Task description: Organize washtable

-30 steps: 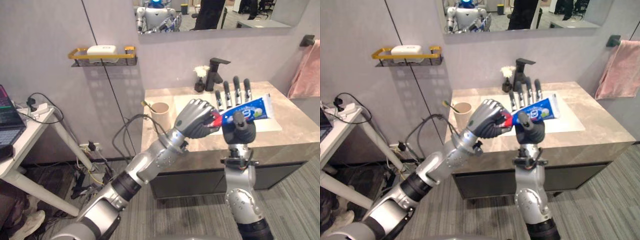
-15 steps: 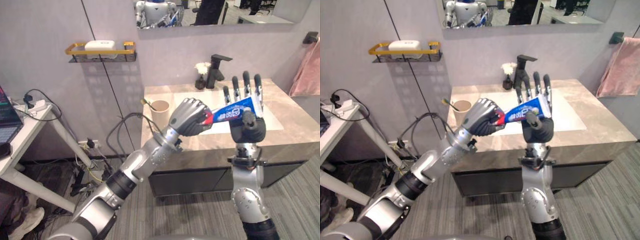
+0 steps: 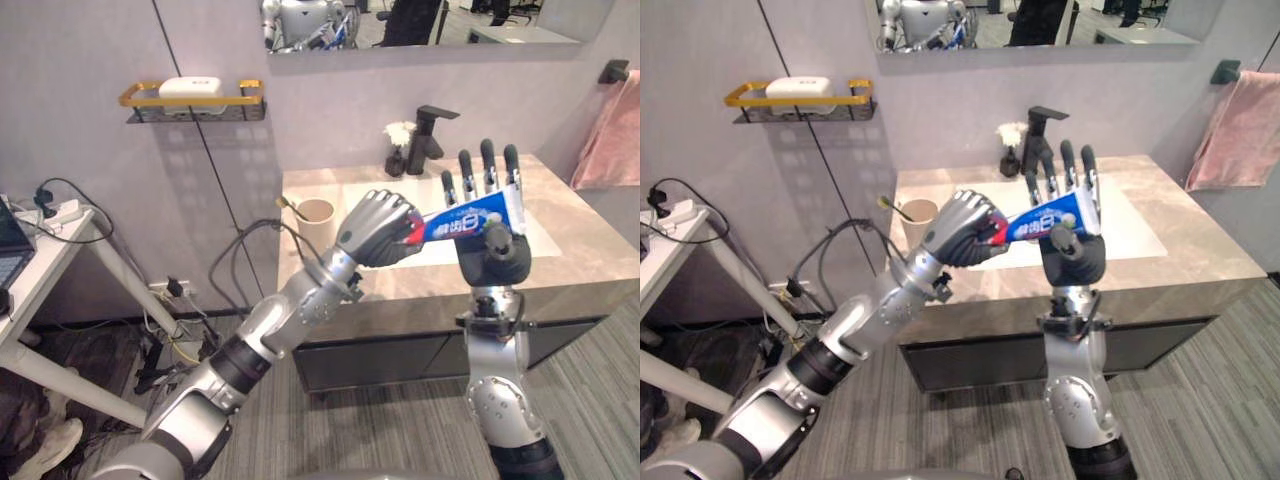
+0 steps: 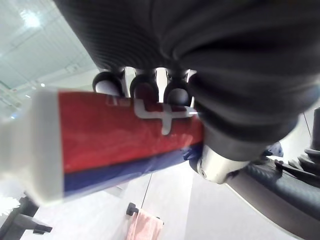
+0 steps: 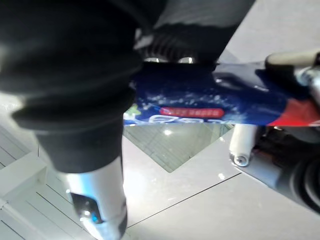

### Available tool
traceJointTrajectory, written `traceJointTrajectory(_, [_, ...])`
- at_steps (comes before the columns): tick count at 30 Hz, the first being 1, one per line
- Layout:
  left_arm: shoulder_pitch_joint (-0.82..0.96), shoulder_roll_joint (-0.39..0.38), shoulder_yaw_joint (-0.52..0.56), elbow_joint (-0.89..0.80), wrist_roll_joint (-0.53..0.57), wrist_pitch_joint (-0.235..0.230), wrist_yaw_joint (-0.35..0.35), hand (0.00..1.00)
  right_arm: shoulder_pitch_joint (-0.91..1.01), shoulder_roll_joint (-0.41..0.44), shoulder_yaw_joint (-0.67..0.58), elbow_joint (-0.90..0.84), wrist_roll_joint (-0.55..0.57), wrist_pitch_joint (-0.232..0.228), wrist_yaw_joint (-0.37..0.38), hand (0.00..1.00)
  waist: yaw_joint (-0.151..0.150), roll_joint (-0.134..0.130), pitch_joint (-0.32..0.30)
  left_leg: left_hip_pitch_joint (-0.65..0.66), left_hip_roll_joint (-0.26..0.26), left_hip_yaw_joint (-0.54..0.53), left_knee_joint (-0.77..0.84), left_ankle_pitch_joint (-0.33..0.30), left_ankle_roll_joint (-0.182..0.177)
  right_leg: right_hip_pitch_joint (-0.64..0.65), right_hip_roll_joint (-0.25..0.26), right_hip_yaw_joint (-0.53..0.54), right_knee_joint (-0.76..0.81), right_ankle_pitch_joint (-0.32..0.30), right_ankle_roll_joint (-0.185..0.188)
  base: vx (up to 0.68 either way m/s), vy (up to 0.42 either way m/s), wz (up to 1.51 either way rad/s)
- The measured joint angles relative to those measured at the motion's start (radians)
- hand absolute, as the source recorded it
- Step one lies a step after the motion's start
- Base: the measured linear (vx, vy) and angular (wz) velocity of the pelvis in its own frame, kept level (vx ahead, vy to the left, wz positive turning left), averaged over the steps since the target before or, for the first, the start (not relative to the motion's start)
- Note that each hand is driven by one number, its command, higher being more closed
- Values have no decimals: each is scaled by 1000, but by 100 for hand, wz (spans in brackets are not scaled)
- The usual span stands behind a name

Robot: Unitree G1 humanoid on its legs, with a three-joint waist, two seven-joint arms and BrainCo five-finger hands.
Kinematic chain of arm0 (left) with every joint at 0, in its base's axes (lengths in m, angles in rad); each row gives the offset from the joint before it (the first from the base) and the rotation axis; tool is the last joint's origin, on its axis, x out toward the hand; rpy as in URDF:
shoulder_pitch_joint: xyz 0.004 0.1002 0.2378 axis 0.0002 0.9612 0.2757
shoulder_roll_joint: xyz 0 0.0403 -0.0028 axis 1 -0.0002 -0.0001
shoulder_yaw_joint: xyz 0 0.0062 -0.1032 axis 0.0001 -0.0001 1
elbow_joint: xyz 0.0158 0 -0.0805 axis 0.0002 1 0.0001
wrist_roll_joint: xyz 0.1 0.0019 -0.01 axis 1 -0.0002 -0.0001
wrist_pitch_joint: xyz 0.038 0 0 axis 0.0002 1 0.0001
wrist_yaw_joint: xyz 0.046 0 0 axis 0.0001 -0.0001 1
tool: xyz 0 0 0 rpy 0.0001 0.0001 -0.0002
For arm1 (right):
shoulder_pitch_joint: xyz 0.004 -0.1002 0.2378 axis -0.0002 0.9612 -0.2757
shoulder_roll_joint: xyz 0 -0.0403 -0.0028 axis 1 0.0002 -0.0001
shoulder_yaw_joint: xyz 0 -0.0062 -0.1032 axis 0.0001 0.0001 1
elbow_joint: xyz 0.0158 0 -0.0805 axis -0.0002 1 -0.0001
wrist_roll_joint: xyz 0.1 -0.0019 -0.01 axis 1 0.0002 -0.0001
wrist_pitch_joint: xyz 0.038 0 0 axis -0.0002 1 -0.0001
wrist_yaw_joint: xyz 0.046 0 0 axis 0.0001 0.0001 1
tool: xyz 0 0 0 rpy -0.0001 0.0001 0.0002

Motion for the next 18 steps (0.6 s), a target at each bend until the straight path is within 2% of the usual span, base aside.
traceJointTrajectory(15, [-1,0,-1,-2,1,7,0,100,3,0,52,40,26,7,0,0,-6,-8,5,0,-1,-14,-4,0,0,8,-2,-13,0,-5,1,17,-1,2])
traceJointTrajectory(16, [-1,0,-1,-2,1,7,0,100,3,-1,52,40,26,7,0,100,-6,-8,5,0,-1,-14,-3,0,0,8,-3,-13,0,-5,1,0,0,0])
traceJointTrajectory(18, [-1,0,-1,-2,1,7,0,100,3,0,52,40,26,7,0,100,-7,-8,5,0,-1,-15,-4,0,0,8,-3,-14,0,-5,1,0,0,0])
